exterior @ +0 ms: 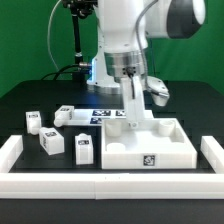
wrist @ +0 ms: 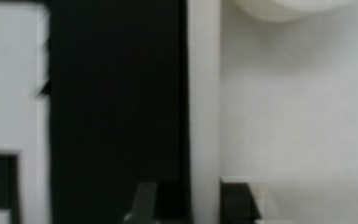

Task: Assemble one leg

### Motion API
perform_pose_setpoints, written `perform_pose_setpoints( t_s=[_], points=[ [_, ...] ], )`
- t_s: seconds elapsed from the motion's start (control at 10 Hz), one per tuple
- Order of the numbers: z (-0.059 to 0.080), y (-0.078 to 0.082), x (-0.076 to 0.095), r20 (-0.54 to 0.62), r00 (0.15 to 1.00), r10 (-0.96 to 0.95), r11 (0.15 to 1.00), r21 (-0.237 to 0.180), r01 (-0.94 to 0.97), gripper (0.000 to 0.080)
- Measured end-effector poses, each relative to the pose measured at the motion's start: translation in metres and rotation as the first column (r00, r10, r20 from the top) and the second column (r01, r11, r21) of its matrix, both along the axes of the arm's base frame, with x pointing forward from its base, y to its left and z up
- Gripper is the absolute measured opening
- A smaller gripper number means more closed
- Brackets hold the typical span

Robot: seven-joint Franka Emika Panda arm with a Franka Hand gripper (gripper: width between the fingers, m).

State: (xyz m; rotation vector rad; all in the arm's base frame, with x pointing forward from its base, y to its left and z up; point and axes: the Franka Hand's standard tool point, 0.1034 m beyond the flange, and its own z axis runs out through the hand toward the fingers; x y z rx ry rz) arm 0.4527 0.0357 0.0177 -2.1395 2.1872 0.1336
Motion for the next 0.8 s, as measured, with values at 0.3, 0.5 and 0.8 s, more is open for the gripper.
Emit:
perform_pose_setpoints(
  t_s=[0.3,0.5,0.8],
  points=[
    [-0.006,0.017,0.033,0.036,0.999,-0.036,0.999,-0.034,0.037,0.0058],
    [-0.006,0.017,0.041,0.06,0.998,-0.032,0.997,-0.063,0.036,0.0058],
    [-0.006,0.015,0.051,0.057,0.998,0.026,0.996,-0.091,-0.02,0.0058]
  ],
)
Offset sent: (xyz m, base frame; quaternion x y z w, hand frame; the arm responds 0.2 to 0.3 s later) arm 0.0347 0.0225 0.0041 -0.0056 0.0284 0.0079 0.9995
